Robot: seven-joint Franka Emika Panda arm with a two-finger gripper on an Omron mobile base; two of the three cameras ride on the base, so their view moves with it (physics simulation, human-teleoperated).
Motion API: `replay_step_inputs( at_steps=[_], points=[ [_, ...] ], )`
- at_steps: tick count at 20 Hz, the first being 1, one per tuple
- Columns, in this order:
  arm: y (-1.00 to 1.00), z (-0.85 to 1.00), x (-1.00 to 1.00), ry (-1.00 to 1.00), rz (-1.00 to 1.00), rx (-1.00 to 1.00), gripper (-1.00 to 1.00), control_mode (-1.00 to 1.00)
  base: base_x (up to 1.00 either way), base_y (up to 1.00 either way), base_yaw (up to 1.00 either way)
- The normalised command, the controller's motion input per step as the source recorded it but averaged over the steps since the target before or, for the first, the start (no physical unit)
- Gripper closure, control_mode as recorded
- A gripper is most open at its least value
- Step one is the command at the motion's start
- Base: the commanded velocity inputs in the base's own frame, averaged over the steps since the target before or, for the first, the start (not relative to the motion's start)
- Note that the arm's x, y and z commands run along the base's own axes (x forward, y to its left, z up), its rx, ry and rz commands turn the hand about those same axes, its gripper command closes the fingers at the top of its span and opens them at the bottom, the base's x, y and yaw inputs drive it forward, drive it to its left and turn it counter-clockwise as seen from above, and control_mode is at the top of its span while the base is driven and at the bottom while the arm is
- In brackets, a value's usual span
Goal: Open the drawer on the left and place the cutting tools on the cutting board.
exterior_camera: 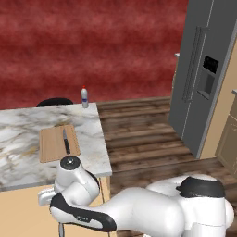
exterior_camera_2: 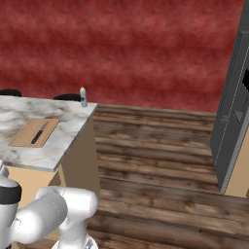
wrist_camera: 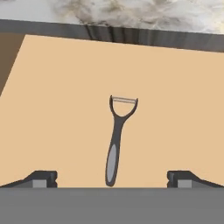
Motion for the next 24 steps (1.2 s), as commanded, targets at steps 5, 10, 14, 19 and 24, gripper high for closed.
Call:
replay_step_inputs(
  at_steps=[5, 10, 14, 19, 24],
  points=[
    [0.06, -0.41, 0.00, 0.01, 0.12, -0.01, -1.00, -1.00, 0.00, 0.00, 0.00],
    [0.00, -0.40, 0.00, 0.00, 0.10, 0.00, -1.00, -1.00, 0.00, 0.00, 0.00],
    [0.00, -0.39, 0.00, 0.00, 0.09, -0.01, -1.00, -1.00, 0.00, 0.00, 0.00],
    [0.00, -0.42, 0.00, 0.00, 0.08, -0.04, -1.00, -1.00, 0.00, 0.00, 0.00],
    [0.00, -0.39, 0.00, 0.00, 0.02, -0.08, -1.00, -1.00, 0.00, 0.00, 0.00]
  ],
)
